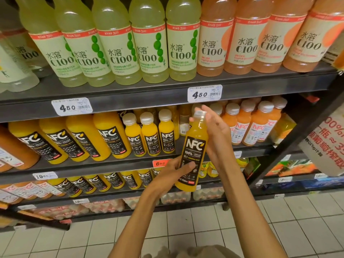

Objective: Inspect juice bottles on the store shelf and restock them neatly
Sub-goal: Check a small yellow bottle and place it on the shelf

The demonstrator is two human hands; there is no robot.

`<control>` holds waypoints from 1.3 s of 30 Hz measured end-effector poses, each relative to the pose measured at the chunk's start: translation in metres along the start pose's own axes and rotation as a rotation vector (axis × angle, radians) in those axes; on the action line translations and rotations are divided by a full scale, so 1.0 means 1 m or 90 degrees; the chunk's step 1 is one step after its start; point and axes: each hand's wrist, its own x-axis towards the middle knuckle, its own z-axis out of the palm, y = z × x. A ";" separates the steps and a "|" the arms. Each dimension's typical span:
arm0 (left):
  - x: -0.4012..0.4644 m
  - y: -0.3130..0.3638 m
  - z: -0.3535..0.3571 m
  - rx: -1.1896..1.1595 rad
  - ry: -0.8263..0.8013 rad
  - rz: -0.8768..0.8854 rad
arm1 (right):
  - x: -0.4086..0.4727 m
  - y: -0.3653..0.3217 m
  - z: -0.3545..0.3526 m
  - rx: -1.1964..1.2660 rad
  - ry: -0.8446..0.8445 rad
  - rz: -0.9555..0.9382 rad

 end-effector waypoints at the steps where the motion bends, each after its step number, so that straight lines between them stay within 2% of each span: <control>1: -0.004 0.004 0.005 -0.051 -0.030 -0.015 | 0.001 0.000 0.000 0.050 -0.009 0.023; 3: -0.013 0.011 0.013 -0.138 -0.077 -0.032 | 0.003 -0.001 0.000 0.101 -0.027 0.069; 6: -0.027 0.016 0.020 -0.211 -0.082 -0.067 | 0.007 -0.001 0.001 0.142 -0.057 0.179; 9: -0.037 0.017 0.017 -0.197 -0.068 -0.086 | 0.007 -0.002 0.003 0.211 -0.093 0.252; 11: -0.039 0.016 0.015 -0.140 -0.049 -0.061 | 0.008 -0.004 0.005 0.196 -0.088 0.232; 13: -0.039 0.017 0.015 -0.090 -0.011 -0.040 | 0.008 -0.005 0.006 0.106 -0.070 0.180; 16: -0.036 0.015 0.012 -0.103 0.015 -0.046 | 0.007 -0.006 0.004 0.053 -0.068 0.135; 20: -0.041 0.015 0.015 -0.374 -0.128 -0.138 | 0.003 -0.005 0.007 0.213 -0.117 0.223; 22: -0.043 0.019 0.018 -0.362 -0.161 -0.154 | 0.002 -0.006 0.008 0.315 -0.141 0.253; 24: -0.041 0.023 0.020 -0.232 -0.084 -0.137 | 0.004 -0.011 0.008 0.334 -0.139 0.246; 27: -0.036 0.030 0.028 0.068 0.140 -0.095 | 0.006 -0.023 0.008 0.182 -0.116 0.210; 28: -0.034 0.028 0.030 0.110 0.178 -0.095 | 0.006 -0.025 0.008 0.127 -0.109 0.196; 30: -0.030 0.023 0.035 0.039 0.202 -0.075 | 0.006 -0.027 0.011 0.058 -0.096 0.175; 31: -0.029 0.020 0.035 -0.040 0.179 -0.069 | 0.006 -0.028 0.011 0.047 -0.095 0.171; 35: -0.033 0.013 0.022 -0.352 -0.084 -0.147 | 0.002 -0.028 0.013 0.122 -0.122 0.200; 37: -0.034 0.010 0.022 -0.372 -0.144 -0.158 | 0.000 -0.027 0.015 0.185 -0.150 0.217; 39: -0.033 0.004 0.020 -0.311 -0.097 -0.136 | -0.002 -0.026 0.019 0.186 -0.167 0.208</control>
